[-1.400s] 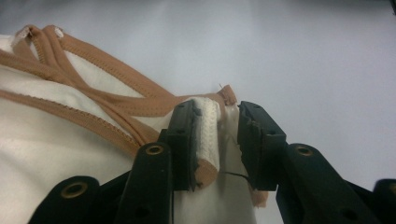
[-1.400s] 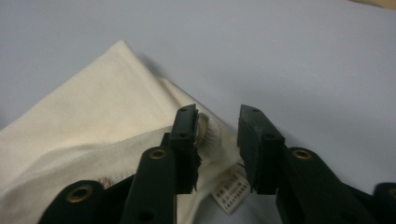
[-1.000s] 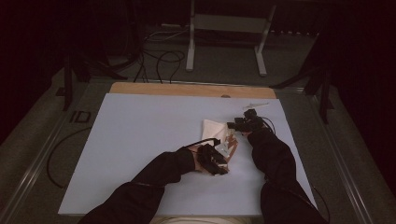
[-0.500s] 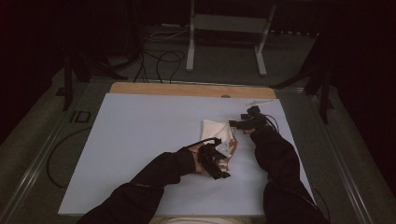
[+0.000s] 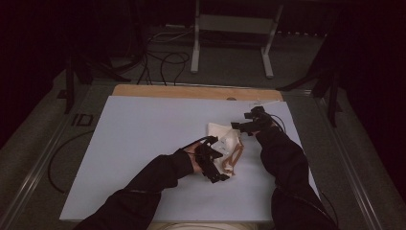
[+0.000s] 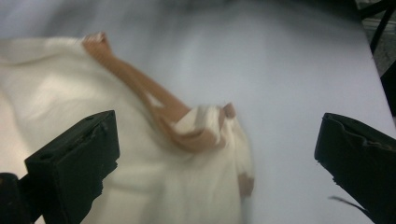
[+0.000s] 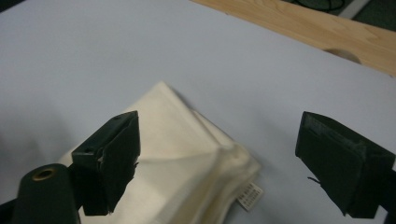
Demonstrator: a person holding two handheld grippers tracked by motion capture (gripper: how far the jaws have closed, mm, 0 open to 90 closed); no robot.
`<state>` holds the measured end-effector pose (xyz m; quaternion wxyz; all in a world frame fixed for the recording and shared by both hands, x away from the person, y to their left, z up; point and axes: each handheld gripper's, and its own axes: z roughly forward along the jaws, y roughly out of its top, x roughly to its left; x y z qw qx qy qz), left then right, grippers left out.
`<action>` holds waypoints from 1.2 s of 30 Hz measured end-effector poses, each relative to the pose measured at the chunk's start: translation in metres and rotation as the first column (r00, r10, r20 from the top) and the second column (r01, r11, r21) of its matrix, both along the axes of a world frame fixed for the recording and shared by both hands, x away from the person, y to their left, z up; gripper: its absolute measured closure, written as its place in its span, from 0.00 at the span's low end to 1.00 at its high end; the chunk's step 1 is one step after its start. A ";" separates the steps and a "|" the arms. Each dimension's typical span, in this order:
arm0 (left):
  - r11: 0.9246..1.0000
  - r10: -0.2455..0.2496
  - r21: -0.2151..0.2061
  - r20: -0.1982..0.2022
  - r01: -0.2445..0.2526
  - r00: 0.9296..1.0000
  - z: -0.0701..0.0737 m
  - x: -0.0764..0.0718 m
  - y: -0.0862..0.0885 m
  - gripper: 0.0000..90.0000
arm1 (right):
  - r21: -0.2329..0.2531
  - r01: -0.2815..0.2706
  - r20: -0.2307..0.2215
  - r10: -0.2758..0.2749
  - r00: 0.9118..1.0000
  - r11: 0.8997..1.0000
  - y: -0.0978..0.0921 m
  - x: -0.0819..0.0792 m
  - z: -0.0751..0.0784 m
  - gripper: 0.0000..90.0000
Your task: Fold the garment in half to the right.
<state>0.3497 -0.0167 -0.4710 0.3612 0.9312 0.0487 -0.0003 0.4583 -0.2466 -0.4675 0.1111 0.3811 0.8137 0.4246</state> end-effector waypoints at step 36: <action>0.954 0.300 -0.002 0.023 -0.300 0.954 -0.014 -0.022 0.151 0.00 | -0.105 0.037 -0.143 -0.052 0.988 0.994 0.011 0.000 -0.030 0.90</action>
